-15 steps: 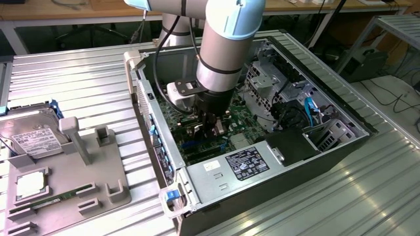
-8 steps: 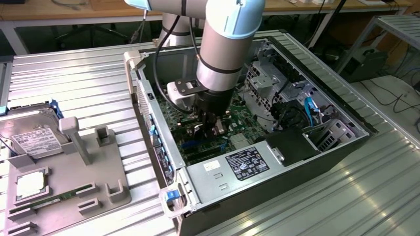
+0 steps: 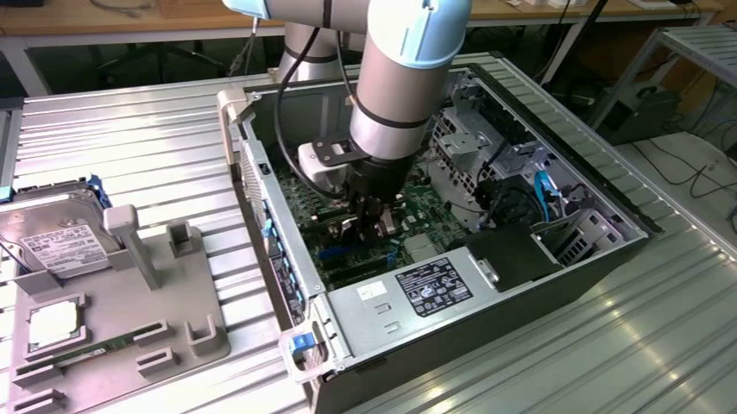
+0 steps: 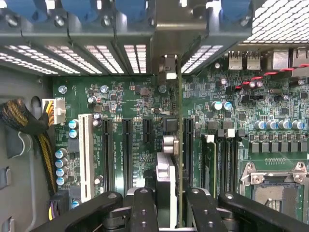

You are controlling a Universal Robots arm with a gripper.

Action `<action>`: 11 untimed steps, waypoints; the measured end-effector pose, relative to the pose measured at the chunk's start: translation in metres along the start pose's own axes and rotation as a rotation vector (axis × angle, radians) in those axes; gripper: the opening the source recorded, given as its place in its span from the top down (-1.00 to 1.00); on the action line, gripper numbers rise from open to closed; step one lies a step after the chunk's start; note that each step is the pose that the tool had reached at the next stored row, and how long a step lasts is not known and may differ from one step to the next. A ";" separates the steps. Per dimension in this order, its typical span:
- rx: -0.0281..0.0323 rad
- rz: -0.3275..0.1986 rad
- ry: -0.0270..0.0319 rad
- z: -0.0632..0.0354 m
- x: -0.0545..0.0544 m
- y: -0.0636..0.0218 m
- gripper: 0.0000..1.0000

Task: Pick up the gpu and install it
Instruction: 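Insert the gpu into the slot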

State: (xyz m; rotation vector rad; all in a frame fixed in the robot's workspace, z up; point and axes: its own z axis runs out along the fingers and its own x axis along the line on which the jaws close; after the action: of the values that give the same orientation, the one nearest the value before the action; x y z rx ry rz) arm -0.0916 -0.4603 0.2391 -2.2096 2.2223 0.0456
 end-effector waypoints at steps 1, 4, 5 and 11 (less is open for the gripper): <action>-0.0002 0.000 0.0000 0.0001 0.000 -0.0004 0.44; -0.0005 0.000 0.0001 0.0002 0.000 -0.0011 0.44; -0.0006 0.000 0.0002 0.0002 0.000 -0.0011 0.44; -0.0009 0.001 -0.0001 0.0005 -0.001 -0.0012 0.44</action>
State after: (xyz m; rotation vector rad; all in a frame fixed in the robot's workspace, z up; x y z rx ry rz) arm -0.0904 -0.4597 0.2386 -2.2084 2.2244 0.0467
